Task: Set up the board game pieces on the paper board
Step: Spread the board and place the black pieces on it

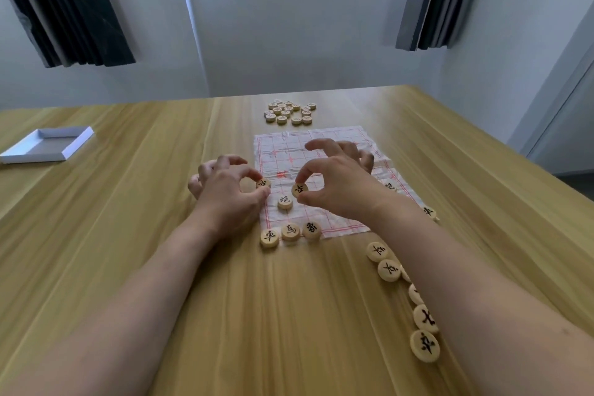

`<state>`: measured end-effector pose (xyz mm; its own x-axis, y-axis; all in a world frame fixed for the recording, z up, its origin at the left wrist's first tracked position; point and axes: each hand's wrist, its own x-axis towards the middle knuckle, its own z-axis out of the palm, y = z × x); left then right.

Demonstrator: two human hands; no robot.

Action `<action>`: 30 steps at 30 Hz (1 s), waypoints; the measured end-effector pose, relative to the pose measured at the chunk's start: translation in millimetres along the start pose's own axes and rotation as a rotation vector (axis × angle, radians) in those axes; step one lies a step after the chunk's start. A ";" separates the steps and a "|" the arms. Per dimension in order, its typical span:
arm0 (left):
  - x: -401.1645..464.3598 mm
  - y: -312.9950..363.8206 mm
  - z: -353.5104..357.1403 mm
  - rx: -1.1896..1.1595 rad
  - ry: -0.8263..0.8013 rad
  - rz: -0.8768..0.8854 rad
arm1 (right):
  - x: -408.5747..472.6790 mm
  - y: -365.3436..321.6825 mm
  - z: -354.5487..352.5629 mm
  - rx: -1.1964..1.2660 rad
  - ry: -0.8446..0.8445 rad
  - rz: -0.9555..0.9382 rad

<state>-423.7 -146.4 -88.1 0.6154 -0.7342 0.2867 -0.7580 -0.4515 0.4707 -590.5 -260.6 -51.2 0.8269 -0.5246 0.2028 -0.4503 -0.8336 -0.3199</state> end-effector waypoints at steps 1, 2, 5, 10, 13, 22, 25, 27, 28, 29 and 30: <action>0.9 -1.1 1.3 0.002 0.007 0.001 | 3.6 1.5 2.1 -0.003 -0.003 0.000; 1.2 -2.0 1.8 0.006 0.010 0.002 | 6.3 3.0 3.9 -0.005 -0.005 0.002; 1.5 -4.0 2.8 0.033 -0.010 0.003 | 10.1 6.8 8.0 -0.016 -0.009 0.007; 1.1 -5.3 4.6 0.076 -0.027 0.016 | 13.5 12.1 7.5 -0.009 0.002 0.020; 0.6 -4.3 3.7 0.073 -0.051 0.027 | 12.7 21.8 0.8 0.021 0.036 0.051; 12.7 41.3 -2.1 0.024 -0.029 0.091 | 0.3 76.1 -20.4 0.098 0.164 0.144; 18.5 65.9 -1.8 0.028 -0.030 0.150 | -5.2 92.1 -24.5 0.085 0.177 0.163; 22.2 83.0 1.4 0.037 -0.027 0.181 | -9.4 107.0 -28.7 0.107 0.200 0.165; 23.2 89.0 2.5 0.042 -0.023 0.192 | -11.2 114.0 -30.1 0.128 0.209 0.163; 24.5 94.9 4.6 0.048 -0.020 0.203 | -12.8 122.1 -31.7 0.154 0.224 0.165; 26.1 100.3 7.4 0.055 -0.019 0.215 | -14.2 131.2 -33.2 0.177 0.241 0.173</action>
<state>-485.3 -214.6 -39.6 0.4348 -0.8257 0.3595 -0.8821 -0.3101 0.3545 -672.6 -368.3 -65.3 0.6301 -0.6991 0.3379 -0.4943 -0.6967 -0.5199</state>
